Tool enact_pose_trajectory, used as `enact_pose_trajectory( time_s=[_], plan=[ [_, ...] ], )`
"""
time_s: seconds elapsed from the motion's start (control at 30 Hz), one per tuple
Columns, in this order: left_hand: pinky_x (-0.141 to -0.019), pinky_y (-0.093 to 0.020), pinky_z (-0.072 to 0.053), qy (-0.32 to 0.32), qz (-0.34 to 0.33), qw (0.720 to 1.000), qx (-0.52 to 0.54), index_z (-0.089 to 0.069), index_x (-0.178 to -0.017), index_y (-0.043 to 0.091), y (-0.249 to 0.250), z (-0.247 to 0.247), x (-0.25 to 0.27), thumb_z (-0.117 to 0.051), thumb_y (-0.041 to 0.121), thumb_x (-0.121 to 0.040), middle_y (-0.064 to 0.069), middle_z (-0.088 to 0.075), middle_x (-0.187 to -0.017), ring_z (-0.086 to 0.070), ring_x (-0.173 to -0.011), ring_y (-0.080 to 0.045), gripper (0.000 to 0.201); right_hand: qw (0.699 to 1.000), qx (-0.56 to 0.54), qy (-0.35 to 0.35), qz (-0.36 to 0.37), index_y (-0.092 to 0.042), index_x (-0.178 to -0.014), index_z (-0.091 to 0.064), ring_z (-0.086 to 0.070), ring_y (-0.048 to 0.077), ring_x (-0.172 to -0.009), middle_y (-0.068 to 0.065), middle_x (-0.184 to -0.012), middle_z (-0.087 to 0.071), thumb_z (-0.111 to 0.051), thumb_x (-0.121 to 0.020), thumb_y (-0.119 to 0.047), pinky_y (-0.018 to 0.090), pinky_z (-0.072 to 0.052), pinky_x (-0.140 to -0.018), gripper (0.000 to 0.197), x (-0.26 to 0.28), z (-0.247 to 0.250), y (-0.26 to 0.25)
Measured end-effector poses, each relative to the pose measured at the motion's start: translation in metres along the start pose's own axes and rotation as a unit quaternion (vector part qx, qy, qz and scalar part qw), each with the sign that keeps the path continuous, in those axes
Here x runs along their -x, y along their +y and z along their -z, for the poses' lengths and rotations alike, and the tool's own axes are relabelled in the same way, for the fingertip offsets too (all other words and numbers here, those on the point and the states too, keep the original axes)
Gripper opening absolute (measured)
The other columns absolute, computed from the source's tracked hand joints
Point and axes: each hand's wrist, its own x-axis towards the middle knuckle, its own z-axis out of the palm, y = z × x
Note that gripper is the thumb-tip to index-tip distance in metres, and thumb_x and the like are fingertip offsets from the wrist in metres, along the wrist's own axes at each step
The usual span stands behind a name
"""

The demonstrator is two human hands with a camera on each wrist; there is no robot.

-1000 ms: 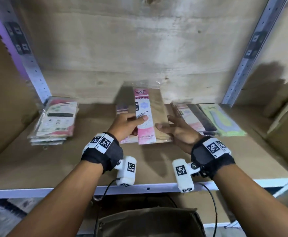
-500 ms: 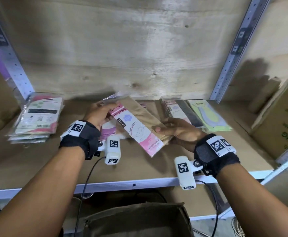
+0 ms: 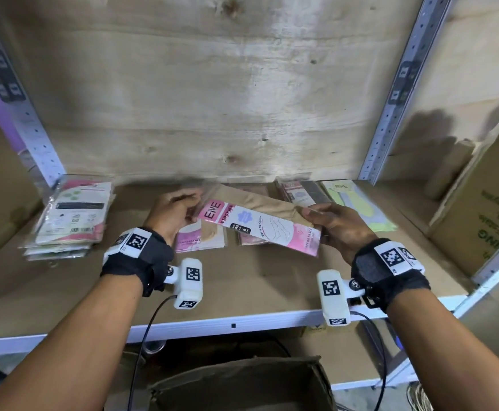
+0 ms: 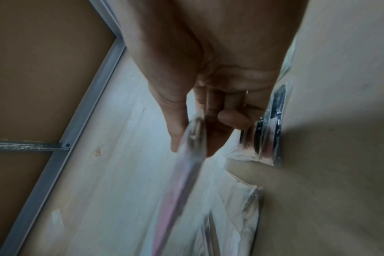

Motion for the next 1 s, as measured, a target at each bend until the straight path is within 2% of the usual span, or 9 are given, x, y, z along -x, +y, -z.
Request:
enact_pose_trajectory(
  time_s=[0.1, 0.23, 0.4, 0.53, 0.6, 0.73, 0.83, 0.9, 1.0],
  plan=[
    [-0.038, -0.016, -0.031, 0.009, -0.002, 0.999, -0.044, -0.067, -0.086, 0.015, -0.004, 0.0, -0.004, -0.055, 0.008, -0.097, -0.004, -0.063, -0.063, -0.048, -0.048, -0.012, 0.018, 1.0, 0.015, -0.004, 0.019, -0.008, -0.093, -0.068, -0.064, 0.022, -0.062, 0.006, -0.069, -0.068, -0.082, -0.076, -0.02, 0.037, -0.052, -0.068, 0.025, 0.0, -0.004, 0.003],
    [-0.042, -0.016, -0.035, 0.021, -0.032, 0.993, -0.109, -0.06, -0.076, 0.023, -0.01, 0.007, -0.006, -0.057, 0.034, -0.098, 0.009, -0.055, -0.049, -0.048, -0.04, -0.006, 0.025, 0.999, 0.039, -0.025, 0.027, 0.001, -0.108, -0.067, -0.063, 0.029, -0.078, 0.018, -0.086, -0.068, -0.08, -0.08, -0.02, 0.044, -0.05, -0.08, 0.037, 0.0, -0.009, 0.003],
    [-0.055, -0.025, -0.033, 0.017, -0.095, 0.975, -0.198, -0.047, -0.061, 0.022, -0.014, 0.015, -0.004, -0.046, 0.047, -0.1, 0.005, -0.046, -0.056, -0.041, -0.051, -0.016, 0.046, 0.999, 0.026, -0.033, 0.019, -0.004, -0.104, -0.066, -0.057, 0.025, -0.072, 0.005, -0.072, -0.063, -0.079, -0.081, -0.017, 0.04, -0.044, -0.077, 0.03, -0.003, -0.01, 0.003],
    [-0.057, -0.028, -0.033, 0.045, -0.095, 0.965, -0.239, -0.042, -0.059, 0.019, -0.01, 0.017, -0.005, -0.038, 0.054, -0.1, -0.001, -0.049, -0.056, -0.043, -0.051, -0.019, 0.054, 0.999, 0.029, -0.035, 0.016, -0.006, -0.097, -0.067, -0.058, 0.024, -0.072, 0.005, -0.076, -0.065, -0.079, -0.081, -0.018, 0.039, -0.045, -0.074, 0.024, -0.005, -0.011, 0.002],
    [-0.059, -0.029, -0.036, 0.048, -0.09, 0.964, -0.245, -0.042, -0.059, 0.019, -0.008, 0.019, -0.006, -0.037, 0.058, -0.099, -0.004, -0.051, -0.058, -0.046, -0.053, -0.019, 0.056, 0.999, 0.04, -0.032, 0.015, -0.011, -0.085, -0.066, -0.055, 0.022, -0.065, 0.003, -0.068, -0.063, -0.08, -0.08, -0.018, 0.04, -0.042, -0.073, 0.016, -0.007, -0.011, 0.002],
    [-0.056, -0.027, -0.036, 0.046, -0.052, 0.976, -0.206, -0.044, -0.056, 0.02, -0.008, 0.023, -0.005, -0.038, 0.065, -0.095, 0.004, -0.046, -0.047, -0.044, -0.047, -0.017, 0.06, 0.998, 0.055, -0.028, 0.014, -0.012, -0.082, -0.065, -0.052, 0.027, -0.075, 0.011, -0.074, -0.06, -0.081, -0.078, -0.019, 0.041, -0.039, -0.076, 0.018, -0.011, -0.009, 0.003],
    [-0.047, -0.019, -0.035, 0.02, -0.011, 0.995, -0.094, -0.044, -0.054, 0.02, -0.01, 0.023, -0.001, -0.046, 0.061, -0.095, 0.002, -0.043, -0.047, -0.04, -0.04, -0.014, 0.057, 0.998, 0.052, -0.035, 0.013, -0.012, -0.085, -0.066, -0.05, 0.028, -0.078, 0.016, -0.081, -0.059, -0.082, -0.078, -0.02, 0.042, -0.039, -0.075, 0.018, -0.011, -0.011, 0.002],
    [-0.033, -0.012, -0.025, -0.001, 0.008, 1.0, -0.011, -0.047, -0.053, 0.019, -0.009, 0.023, 0.002, -0.05, 0.053, -0.096, 0.002, -0.041, -0.043, -0.035, -0.03, -0.01, 0.056, 0.998, 0.053, -0.039, 0.016, -0.014, -0.084, -0.069, -0.052, 0.027, -0.075, 0.013, -0.076, -0.061, -0.081, -0.078, -0.021, 0.04, -0.04, -0.069, 0.016, -0.012, -0.012, 0.001],
    [-0.028, -0.013, -0.021, -0.034, 0.044, 0.995, 0.085, -0.052, -0.062, 0.015, -0.006, 0.026, 0.006, -0.055, 0.047, -0.096, 0.004, -0.04, -0.04, -0.03, -0.026, -0.007, 0.046, 0.997, 0.053, -0.048, 0.022, -0.014, -0.089, -0.072, -0.055, 0.027, -0.072, 0.012, -0.075, -0.064, -0.08, -0.079, -0.023, 0.031, -0.038, -0.06, 0.015, -0.013, -0.014, 0.0]
  ],
)
